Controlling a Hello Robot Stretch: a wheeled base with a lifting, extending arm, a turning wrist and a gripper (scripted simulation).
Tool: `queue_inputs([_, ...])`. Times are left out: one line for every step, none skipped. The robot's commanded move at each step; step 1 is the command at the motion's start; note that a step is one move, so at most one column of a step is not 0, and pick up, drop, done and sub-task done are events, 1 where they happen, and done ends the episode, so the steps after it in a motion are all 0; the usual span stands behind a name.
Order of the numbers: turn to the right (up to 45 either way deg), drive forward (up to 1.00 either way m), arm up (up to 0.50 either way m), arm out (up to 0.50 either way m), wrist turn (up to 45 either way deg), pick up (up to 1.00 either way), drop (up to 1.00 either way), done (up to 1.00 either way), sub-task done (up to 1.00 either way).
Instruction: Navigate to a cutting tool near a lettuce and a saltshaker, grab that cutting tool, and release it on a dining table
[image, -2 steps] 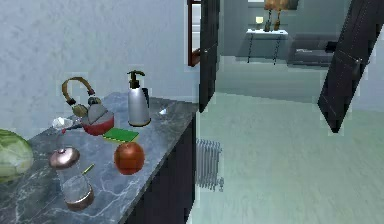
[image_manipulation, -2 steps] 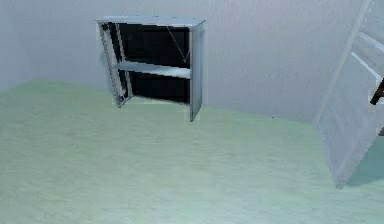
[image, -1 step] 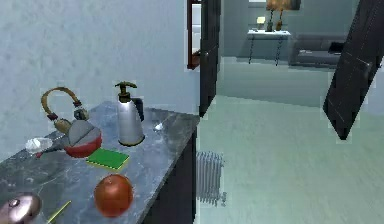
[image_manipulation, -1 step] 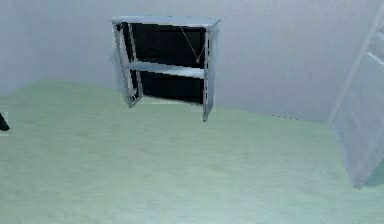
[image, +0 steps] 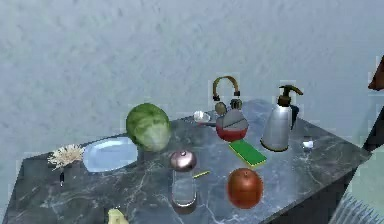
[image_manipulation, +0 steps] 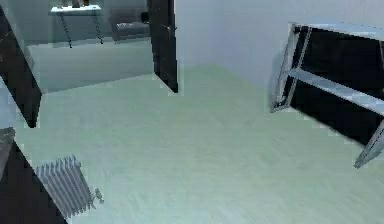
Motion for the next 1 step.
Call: queue_inputs([-45.0,0.00,0.00,0.00,0.0,0.00,0.00,0.00,0.00])
